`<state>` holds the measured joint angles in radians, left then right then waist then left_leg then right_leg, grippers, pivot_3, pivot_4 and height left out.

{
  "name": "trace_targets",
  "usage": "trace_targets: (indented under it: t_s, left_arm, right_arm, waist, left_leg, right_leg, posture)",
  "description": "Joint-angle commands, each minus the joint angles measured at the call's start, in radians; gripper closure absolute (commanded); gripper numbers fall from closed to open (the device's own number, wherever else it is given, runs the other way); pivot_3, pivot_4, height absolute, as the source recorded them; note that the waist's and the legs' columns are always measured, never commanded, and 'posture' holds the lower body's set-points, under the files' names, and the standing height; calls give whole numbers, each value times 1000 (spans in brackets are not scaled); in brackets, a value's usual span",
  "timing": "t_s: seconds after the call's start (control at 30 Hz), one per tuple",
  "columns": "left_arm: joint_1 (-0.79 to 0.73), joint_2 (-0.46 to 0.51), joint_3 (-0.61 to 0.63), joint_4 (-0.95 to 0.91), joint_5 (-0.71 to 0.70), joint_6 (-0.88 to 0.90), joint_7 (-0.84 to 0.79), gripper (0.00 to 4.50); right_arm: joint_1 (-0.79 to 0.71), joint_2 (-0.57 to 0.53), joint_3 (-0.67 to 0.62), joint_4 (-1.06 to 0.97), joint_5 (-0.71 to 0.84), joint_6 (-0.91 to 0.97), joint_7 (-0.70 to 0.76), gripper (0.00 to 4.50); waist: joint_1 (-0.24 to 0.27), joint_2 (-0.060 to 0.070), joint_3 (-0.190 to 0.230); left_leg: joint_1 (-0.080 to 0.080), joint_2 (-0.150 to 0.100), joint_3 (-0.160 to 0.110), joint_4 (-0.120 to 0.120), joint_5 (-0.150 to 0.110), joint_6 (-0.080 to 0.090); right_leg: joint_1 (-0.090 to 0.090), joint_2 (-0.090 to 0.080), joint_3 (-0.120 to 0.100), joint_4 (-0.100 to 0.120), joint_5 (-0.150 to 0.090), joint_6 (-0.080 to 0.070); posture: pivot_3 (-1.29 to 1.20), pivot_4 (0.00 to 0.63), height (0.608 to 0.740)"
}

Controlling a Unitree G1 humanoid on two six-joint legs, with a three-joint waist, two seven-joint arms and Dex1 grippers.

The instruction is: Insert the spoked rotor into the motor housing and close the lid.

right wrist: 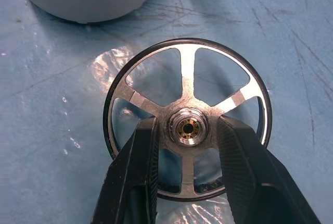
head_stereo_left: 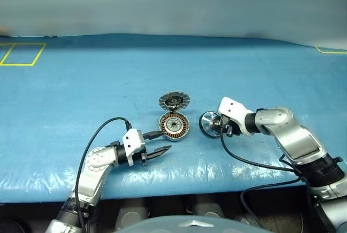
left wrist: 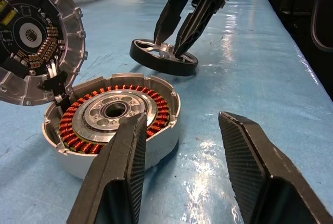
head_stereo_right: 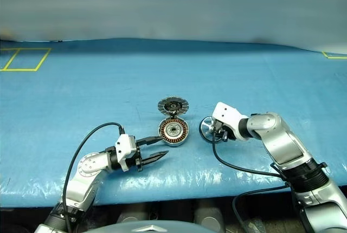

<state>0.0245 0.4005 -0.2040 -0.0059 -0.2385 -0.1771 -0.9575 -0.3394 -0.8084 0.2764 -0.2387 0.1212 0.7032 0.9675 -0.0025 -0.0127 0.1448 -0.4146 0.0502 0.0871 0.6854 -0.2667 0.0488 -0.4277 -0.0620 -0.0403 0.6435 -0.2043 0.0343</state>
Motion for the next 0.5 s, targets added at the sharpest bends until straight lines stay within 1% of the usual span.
trace_targets:
  t_s: [0.03, 0.13, 0.27, 0.4, 0.5]
  left_arm:
    - [12, 16, 36, -39, -18, -8, 16, 2183]
    - [30, 14, 58, -36, -25, -18, 35, 2183]
    - [68, 7, 67, -33, -20, -24, 59, 2183]
    - [102, 8, 73, -53, -28, -14, 76, 2183]
    - [107, -1, 72, -68, -34, -9, 92, 2183]
  right_arm:
    - [-3, -10, -58, -107, 74, -8, 47, 3201]
    - [8, -6, -105, -198, 147, -4, 64, 3201]
    - [41, 45, -147, -278, 218, 4, 22, 3201]
    - [78, 109, -121, -319, 240, 16, -36, 3201]
    - [61, 157, -73, -260, 184, -18, -94, 3201]
  waist:
    - [-1, 1, 1]
    - [-1, 1, 1]
    - [0, 1, 1]
    - [1, 1, 1]
    - [1, 1, 1]
  left_leg:
    - [0, 0, 0, 0, 0, 0]
    - [-1, 0, 0, 0, 0, 0]
    - [-1, 0, 0, 0, 0, 0]
    - [-1, 0, 0, 0, 0, 0]
    - [-1, 0, 0, 0, 0, 0]
  right_leg:
    - [0, 0, 0, 0, 0, 0]
    - [-1, 0, 0, 0, 0, 0]
    - [0, 0, 0, 0, 0, 0]
    - [-1, -1, -1, -1, 0, 0]
    - [-1, -2, -1, 0, 0, 0]
  posture:
    - [0, 150, 740]
    - [0, 150, 740]
    - [0, 150, 740]
    - [0, 150, 740]
    - [0, 150, 740]
